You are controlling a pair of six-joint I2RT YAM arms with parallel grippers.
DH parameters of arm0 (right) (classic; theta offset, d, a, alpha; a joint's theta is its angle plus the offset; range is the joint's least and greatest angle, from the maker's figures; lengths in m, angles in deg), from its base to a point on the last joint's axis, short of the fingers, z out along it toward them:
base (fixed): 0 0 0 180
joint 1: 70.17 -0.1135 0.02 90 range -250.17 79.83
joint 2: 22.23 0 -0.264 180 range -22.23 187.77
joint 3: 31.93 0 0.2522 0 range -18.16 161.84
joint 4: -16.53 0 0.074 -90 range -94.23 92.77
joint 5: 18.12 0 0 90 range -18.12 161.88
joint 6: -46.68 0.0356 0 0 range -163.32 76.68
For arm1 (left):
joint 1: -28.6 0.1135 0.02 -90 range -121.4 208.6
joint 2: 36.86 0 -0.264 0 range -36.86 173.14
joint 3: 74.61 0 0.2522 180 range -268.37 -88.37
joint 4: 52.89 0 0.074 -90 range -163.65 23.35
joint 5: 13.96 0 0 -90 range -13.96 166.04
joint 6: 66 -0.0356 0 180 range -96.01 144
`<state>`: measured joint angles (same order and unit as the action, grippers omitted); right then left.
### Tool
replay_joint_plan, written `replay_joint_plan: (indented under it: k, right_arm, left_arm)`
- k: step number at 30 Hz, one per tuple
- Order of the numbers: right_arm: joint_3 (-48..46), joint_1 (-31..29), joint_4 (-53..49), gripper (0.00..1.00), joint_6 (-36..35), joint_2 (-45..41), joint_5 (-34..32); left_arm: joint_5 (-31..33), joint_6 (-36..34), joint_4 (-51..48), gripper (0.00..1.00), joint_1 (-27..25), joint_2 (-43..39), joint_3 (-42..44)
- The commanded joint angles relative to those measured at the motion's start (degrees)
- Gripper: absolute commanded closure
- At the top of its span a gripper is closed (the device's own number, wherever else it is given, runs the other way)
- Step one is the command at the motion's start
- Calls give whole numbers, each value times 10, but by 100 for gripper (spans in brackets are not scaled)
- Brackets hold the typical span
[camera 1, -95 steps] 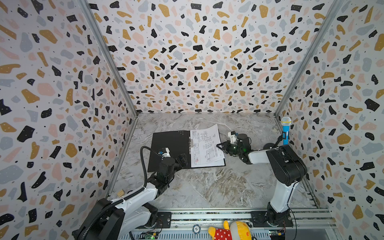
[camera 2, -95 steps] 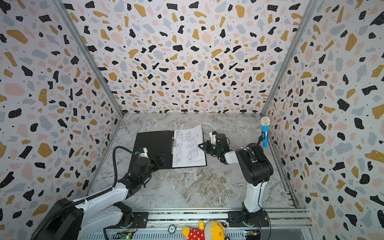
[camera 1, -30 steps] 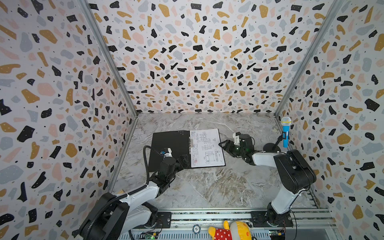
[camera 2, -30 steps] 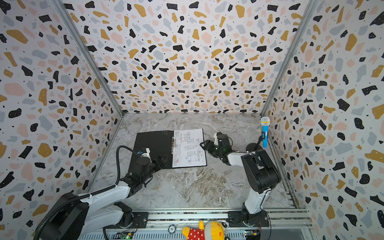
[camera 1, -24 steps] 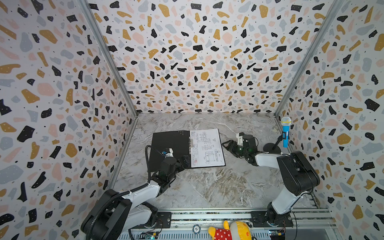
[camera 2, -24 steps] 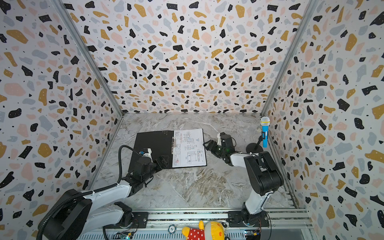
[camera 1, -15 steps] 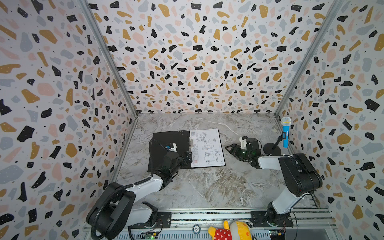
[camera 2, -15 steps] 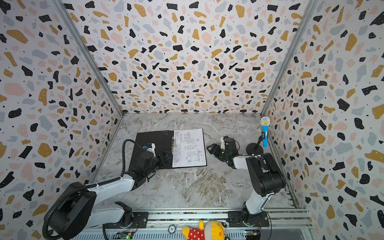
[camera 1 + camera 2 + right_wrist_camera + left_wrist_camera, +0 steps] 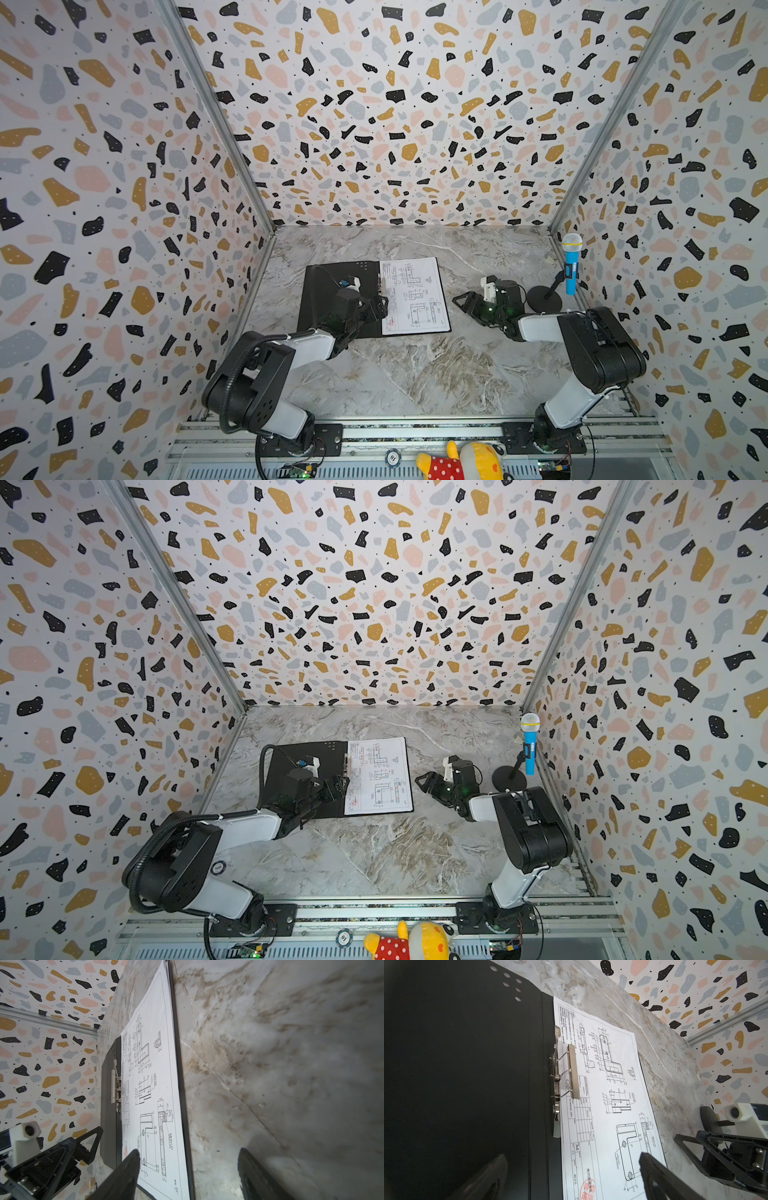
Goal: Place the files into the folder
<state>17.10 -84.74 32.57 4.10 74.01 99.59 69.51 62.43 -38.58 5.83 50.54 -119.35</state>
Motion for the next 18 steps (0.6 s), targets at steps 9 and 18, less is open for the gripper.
replay_joint_plan:
  k: [9, 18]
  right_arm:
    - [-12, 16, 16, 25, -13, -3, 13]
    - [-25, 34, 23, 25, -16, -4, 26]
  left_arm:
    - [-96, -33, 63, 0, 11, 94, -70]
    - [-112, -48, 53, 0, 15, 144, -108]
